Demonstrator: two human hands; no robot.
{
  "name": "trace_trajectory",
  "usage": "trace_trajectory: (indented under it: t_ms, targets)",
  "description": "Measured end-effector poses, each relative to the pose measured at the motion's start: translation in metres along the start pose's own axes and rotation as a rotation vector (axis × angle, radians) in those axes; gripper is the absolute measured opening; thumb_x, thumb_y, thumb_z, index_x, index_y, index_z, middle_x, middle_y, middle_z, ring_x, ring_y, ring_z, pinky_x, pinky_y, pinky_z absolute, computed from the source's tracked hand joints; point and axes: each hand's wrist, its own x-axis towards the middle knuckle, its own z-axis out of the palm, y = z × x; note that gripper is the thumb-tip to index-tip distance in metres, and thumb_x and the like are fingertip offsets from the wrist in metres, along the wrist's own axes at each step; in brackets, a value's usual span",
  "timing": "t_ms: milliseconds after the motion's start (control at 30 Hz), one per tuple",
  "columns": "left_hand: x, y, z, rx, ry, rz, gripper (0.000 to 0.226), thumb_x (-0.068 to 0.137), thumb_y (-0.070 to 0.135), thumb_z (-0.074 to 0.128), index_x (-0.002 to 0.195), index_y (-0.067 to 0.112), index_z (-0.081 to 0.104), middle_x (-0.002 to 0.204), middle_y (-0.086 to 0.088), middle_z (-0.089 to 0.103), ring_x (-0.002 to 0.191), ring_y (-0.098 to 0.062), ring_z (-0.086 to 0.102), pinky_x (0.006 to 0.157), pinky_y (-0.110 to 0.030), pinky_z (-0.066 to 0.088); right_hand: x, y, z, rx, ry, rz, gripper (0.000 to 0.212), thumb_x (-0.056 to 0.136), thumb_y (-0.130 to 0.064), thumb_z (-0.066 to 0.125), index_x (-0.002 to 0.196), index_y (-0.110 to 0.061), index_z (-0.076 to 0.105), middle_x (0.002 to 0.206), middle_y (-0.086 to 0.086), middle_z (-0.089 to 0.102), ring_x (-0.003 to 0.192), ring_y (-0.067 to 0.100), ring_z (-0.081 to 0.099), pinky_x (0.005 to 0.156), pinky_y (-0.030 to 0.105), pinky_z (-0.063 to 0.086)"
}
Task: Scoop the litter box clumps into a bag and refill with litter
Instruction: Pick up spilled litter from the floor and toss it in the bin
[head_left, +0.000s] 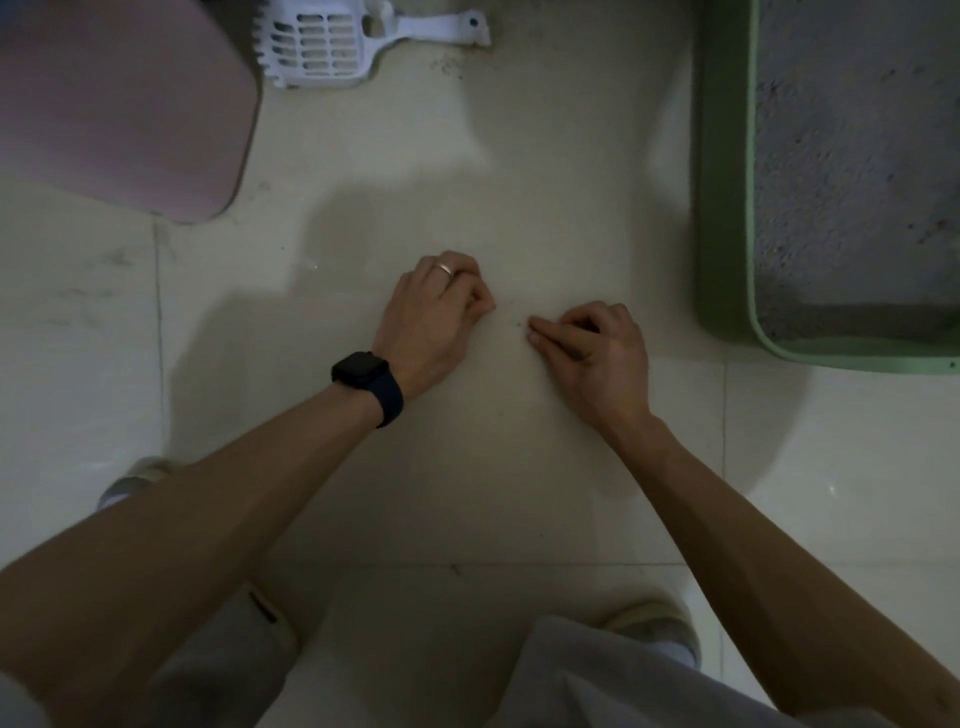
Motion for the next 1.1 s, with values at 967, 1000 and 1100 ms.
trace_trajectory:
  t_ms: [967,1000,1100]
  targets:
    - [0.000,-0.016,-0.116,-0.046,0.201,0.020,0.020,0.098,0.023,0.053,0.098,0.007,0.065,0.113,-0.008,0.055,0.098,-0.024,0.056,0.084,-0.039,0.049,0.042,-0.052,-0.025,-0.051,-0.248,0.062,0.028,0.100,-0.026,0.051,0.090,-0.004,0.063,0.089,0.011,0.056,0.090,0.034,0.054,0.079,0.031,0.036]
    - [0.005,-0.015,-0.125,-0.038,0.216,0.055,0.020,0.098,0.022,0.053,0.097,0.006,0.064,0.113,-0.009,0.055,0.096,-0.023,0.056,0.083,-0.035,0.049,0.052,-0.068,-0.035,-0.003,-0.229,0.103,0.030,0.101,-0.026,0.050,0.087,-0.003,0.061,0.087,0.011,0.058,0.088,0.033,0.055,0.078,0.032,0.038]
    - [0.028,-0.010,-0.161,-0.050,0.268,0.110,0.015,0.096,0.018,0.057,0.094,0.004,0.063,0.112,-0.011,0.054,0.092,-0.017,0.054,0.082,-0.018,0.041,0.089,-0.126,-0.068,0.106,-0.151,0.136,0.040,0.103,-0.032,0.047,0.087,0.004,0.058,0.082,0.017,0.061,0.078,0.029,0.055,0.073,0.043,0.045]
